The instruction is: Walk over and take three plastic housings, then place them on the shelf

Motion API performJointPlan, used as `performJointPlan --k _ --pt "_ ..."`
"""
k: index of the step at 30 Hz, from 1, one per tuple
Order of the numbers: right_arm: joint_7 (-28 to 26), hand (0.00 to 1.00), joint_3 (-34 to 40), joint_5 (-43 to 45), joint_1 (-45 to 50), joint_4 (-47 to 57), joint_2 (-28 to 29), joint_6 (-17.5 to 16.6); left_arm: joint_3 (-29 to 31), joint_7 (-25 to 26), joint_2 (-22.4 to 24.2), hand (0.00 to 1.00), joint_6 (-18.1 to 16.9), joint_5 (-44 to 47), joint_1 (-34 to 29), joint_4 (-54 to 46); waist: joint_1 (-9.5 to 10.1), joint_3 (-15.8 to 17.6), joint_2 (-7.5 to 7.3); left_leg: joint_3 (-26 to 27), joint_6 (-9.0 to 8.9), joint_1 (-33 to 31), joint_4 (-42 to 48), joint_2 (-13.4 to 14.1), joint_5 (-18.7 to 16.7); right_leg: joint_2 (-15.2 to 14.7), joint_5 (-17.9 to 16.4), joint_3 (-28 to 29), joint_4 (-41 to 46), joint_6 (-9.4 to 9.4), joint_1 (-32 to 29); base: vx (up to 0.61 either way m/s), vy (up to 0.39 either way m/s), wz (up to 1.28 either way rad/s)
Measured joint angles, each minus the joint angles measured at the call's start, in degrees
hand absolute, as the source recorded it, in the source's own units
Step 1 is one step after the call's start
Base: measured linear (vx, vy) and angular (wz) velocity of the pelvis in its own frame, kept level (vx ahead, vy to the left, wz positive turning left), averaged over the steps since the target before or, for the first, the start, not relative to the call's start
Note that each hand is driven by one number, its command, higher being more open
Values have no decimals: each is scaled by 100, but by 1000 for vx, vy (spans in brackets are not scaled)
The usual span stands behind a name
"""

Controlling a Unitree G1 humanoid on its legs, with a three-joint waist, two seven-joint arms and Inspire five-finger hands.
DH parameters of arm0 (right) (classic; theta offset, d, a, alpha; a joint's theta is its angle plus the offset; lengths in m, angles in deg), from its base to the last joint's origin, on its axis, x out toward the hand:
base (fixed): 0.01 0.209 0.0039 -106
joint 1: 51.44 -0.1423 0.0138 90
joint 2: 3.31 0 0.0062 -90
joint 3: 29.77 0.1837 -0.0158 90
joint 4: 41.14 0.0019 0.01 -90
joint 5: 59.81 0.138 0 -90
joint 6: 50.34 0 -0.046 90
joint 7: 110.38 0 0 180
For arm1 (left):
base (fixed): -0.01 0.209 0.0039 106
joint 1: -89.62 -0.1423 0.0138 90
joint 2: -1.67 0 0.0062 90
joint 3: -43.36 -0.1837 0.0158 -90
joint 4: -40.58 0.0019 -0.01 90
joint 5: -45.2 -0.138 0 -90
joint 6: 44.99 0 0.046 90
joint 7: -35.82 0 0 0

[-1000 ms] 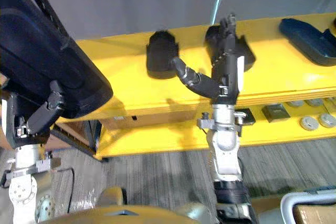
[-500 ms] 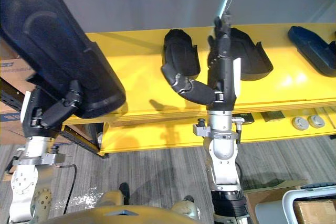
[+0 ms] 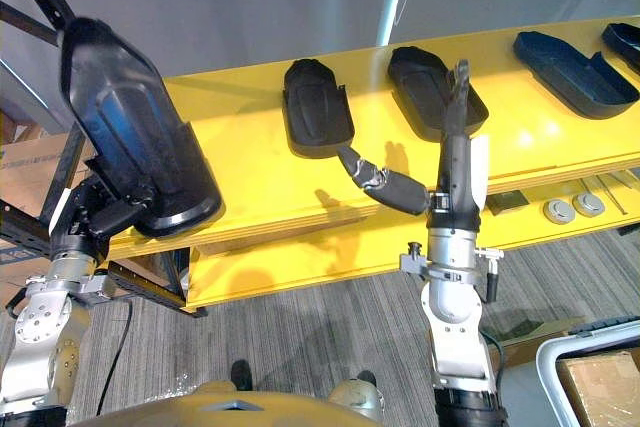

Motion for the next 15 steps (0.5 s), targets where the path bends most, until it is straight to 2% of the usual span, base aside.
performJointPlan --k 4,10,15 --pt "-387 100 -288 290 75 9 -5 -3 18 -38 -340 0 118 -3 406 575 -106 24 97 59 2 25 1 1 2 0 1 89 29 0 -43 -14 4 -9" --pt "-901 100 -1570 703 75 9 -318 -3 -159 -382 -682 0 131 69 1306 1741 -128 55 366 165 16 59 -4 6 17 -6 -31 228 144 -35 -156 -13 4 -10" --pt "-1109 100 -2308 721 47 14 -390 -3 -213 -454 -978 0 132 268 1990 2765 -150 77 454 210 35 42 -11 6 59 -35 -100 292 325 -82 -289 -26 1 -5"
